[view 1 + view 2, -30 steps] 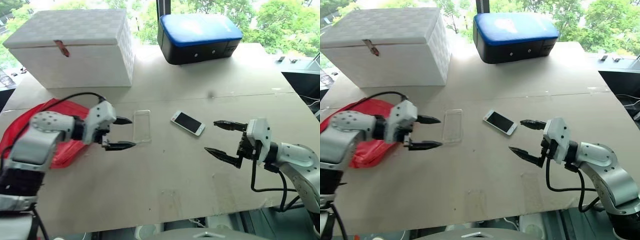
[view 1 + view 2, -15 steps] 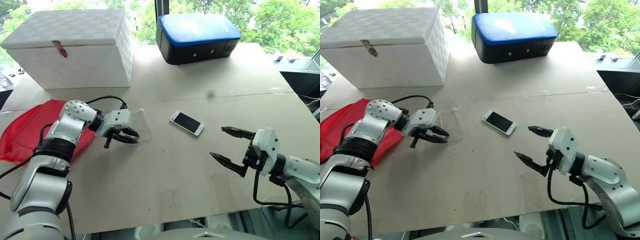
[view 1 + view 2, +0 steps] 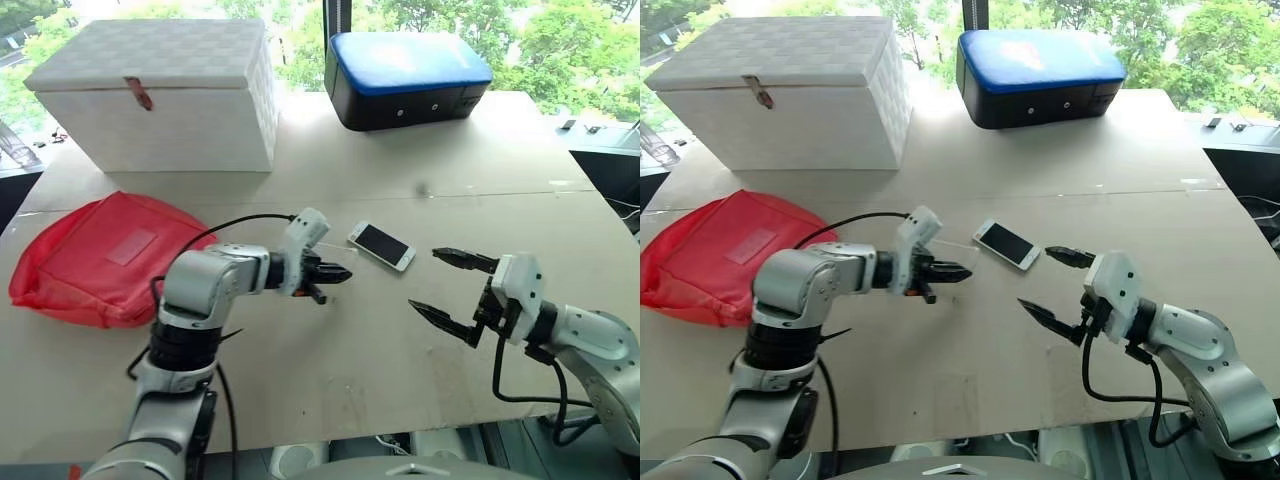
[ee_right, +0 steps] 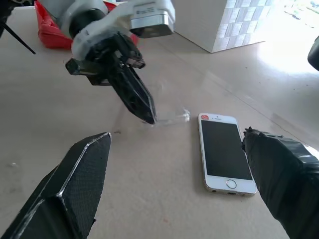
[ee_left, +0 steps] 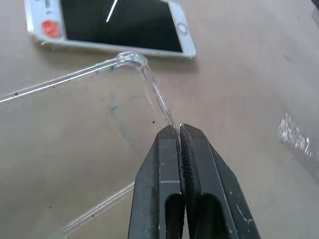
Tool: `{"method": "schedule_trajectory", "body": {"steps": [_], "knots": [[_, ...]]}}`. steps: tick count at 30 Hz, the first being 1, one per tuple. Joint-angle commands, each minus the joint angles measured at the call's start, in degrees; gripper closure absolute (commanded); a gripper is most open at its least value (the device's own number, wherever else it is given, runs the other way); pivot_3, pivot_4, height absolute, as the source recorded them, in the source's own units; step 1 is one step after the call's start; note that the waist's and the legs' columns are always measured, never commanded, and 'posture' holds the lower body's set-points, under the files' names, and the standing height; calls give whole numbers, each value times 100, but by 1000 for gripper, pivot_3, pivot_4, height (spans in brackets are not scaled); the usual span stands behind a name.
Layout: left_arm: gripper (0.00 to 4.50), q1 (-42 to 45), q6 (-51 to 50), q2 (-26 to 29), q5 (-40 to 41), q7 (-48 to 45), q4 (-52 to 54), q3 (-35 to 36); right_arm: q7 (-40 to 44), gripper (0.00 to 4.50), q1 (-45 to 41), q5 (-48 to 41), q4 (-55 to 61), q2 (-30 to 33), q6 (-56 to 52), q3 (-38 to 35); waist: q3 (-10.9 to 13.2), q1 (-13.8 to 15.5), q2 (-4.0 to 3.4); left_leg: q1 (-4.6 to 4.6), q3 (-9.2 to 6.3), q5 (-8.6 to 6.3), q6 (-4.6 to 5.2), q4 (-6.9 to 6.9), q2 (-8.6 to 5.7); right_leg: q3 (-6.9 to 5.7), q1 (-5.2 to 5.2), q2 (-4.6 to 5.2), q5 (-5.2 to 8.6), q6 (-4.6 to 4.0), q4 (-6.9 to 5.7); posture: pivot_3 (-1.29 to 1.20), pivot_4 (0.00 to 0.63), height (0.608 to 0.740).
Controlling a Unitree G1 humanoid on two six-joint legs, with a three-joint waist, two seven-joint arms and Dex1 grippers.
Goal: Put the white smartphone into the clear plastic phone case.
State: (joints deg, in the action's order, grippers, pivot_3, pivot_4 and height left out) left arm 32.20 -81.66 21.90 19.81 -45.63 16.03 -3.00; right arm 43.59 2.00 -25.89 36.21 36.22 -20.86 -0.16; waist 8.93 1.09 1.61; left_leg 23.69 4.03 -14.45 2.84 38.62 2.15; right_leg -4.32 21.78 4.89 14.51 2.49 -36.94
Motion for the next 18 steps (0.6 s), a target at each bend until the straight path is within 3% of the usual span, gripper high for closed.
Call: {"method": "schedule_trajectory", "body": {"steps": [1,4,6,10,17,18], "knots": [[3145,-11,169,315,166,166,366,98,237,0,-98,-184,17,146,14,-115,0,-60,-1,-1,3,1,-1,-5,4,9,5,-6,-1,-2,0,0,150,734],[1629,-189,1376,1052,25,-175,380,44,476,0,29,-433,7,334,-92,-296,1,-63,-1,-9,4,2,-7,-22,5,25,11,-11,-1,-6,2,0,150,734],[815,-294,2340,1614,181,-962,278,129,607,0,220,-545,25,461,-126,-405,1,-39,-2,-5,4,3,-8,-26,6,25,17,-9,-1,-8,6,0,150,734],[815,-539,4851,2545,-415,-2326,-527,-507,670,0,454,-616,88,558,-115,-483,-1,-1,-9,5,17,1,-8,-25,-4,24,27,10,-2,-9,13,0,150,734],[815,-78,7107,2059,-1356,-2767,-3218,-1355,543,0,803,-425,218,622,-20,-554,-13,76,-4,8,24,-18,29,-11,-6,34,27,5,0,-12,13,0,150,734],[1324,-42,7279,1992,-1442,-2753,-3448,-1387,504,0,891,-411,268,616,-9,-591,-15,91,-9,3,23,-18,30,-11,-6,34,26,4,-2,-8,12,0,150,734]]}}
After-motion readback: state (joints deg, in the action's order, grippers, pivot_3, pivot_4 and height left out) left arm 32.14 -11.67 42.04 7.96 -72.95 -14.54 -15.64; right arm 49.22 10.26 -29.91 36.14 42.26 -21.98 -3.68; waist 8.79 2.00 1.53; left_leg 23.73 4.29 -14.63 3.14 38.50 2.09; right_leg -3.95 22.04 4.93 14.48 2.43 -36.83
